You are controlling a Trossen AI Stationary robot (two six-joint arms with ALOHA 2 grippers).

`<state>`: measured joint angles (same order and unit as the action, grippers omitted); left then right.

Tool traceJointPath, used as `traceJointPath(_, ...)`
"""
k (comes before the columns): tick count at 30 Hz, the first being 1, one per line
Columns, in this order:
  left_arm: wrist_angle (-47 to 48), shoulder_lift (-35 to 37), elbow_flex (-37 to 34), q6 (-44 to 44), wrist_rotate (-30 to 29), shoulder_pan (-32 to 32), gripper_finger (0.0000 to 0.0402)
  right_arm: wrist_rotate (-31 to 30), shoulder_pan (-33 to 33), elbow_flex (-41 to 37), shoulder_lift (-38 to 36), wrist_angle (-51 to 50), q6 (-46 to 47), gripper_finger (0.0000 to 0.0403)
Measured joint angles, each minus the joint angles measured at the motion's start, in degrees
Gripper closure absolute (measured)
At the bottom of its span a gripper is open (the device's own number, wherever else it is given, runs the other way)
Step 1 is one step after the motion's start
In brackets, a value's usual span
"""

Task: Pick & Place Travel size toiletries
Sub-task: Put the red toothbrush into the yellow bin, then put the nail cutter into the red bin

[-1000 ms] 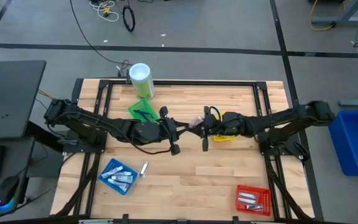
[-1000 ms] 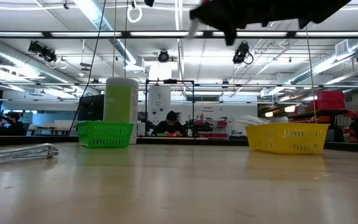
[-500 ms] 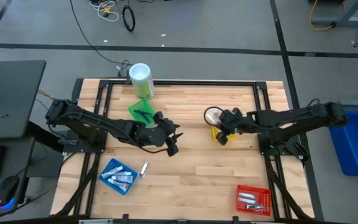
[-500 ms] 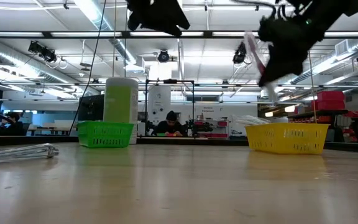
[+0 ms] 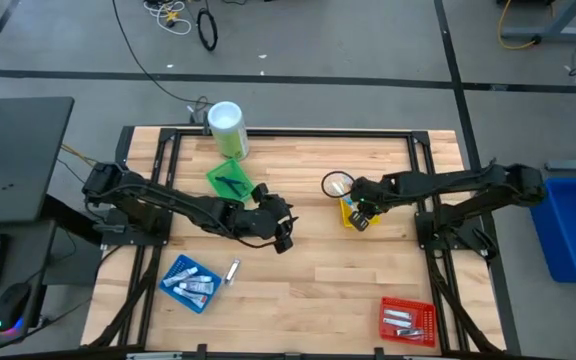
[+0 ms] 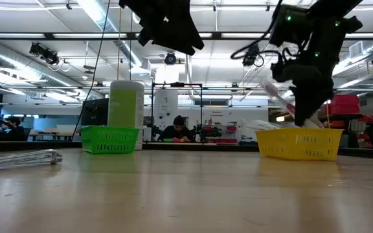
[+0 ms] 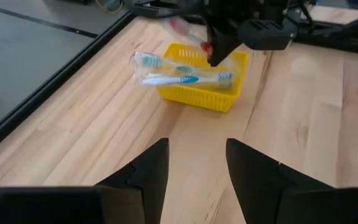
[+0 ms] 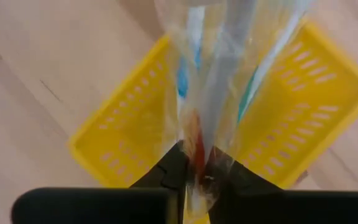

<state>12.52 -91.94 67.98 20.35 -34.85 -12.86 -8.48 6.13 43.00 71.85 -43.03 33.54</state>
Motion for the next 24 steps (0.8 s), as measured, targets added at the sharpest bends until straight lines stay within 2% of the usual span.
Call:
traceJointPath(7,1.31,-0.20,-0.02,-1.48,1.41,0.01,0.0232,1.23,0.61,0.00,4.21,0.15,-1.33,0.0332)
traceJointPath(12,2.05,-0.20,-0.02,-1.47,1.46,0.07,0.0232,1.16,1.09,0.00,4.00,-0.33,-2.08,0.0287)
traceJointPath(16,5.61,-0.20,-0.02,0.31,5.40,0.07,0.0232,1.13,1.46,2.05,3.09,-2.24,-3.12,0.0248)
traceJointPath(20,12.52,-0.20,-0.02,7.64,12.15,0.07,0.0232,1.06,1.46,5.72,2.87,-1.69,-6.48,0.0218)
traceJointPath(24,21.41,-0.80,0.02,18.98,17.87,-0.60,0.0232,1.08,1.27,8.07,2.83,5.38,-9.86,0.0200)
